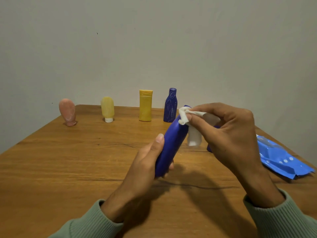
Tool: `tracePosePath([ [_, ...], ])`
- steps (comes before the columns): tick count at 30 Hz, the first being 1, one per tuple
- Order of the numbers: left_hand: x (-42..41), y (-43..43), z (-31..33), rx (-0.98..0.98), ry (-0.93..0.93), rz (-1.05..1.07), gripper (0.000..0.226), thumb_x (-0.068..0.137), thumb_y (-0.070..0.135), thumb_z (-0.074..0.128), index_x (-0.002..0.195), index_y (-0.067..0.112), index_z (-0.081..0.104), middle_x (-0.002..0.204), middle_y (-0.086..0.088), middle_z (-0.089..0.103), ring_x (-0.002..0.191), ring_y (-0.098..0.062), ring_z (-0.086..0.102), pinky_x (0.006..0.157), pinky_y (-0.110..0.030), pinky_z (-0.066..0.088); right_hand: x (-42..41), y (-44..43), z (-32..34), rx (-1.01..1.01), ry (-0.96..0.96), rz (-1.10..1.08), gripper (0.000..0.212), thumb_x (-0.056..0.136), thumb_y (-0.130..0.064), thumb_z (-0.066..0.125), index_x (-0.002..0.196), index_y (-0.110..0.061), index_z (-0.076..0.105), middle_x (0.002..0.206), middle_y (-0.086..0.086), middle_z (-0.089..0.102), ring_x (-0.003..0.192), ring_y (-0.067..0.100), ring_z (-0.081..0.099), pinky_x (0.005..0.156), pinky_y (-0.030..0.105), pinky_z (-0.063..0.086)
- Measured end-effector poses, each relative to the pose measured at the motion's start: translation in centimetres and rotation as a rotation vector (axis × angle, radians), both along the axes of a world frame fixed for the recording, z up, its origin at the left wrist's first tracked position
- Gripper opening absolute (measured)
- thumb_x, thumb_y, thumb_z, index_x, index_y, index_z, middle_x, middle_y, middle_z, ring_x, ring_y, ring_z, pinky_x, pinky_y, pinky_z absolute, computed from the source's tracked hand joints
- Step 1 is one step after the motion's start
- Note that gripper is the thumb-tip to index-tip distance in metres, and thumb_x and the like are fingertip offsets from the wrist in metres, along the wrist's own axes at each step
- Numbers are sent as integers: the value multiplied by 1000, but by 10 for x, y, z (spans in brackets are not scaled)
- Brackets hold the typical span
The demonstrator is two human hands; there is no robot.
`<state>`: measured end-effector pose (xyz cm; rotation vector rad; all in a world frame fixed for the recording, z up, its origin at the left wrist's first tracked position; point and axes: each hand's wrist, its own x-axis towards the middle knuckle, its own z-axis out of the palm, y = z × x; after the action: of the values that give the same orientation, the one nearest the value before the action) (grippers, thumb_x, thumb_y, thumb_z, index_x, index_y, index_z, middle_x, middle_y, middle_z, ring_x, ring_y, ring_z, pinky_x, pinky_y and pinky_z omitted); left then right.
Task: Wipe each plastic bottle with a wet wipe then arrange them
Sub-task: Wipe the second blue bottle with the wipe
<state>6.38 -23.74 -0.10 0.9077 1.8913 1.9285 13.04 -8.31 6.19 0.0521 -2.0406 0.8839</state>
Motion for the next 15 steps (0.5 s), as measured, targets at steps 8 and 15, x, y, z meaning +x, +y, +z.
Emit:
tracePosePath([
  [8, 2, 2, 9, 321, -552, -229, 51, 90, 52, 41, 91, 15, 77, 68, -15, 53, 56, -21, 49, 48, -30, 39, 2, -5, 2, 54, -275, 225, 16, 76, -22, 75, 92, -23, 74, 86, -12, 71, 84, 5, 66, 68, 19, 53],
  [15, -3, -2, 9, 276, -641, -382, 60, 92, 56, 34, 89, 11, 74, 64, -12, 48, 51, -21, 43, 49, -29, 28, -3, -6, -1, -79, -64, 61, 14, 79, -23, 73, 93, -23, 72, 88, -12, 70, 83, 3, 65, 64, 16, 53],
])
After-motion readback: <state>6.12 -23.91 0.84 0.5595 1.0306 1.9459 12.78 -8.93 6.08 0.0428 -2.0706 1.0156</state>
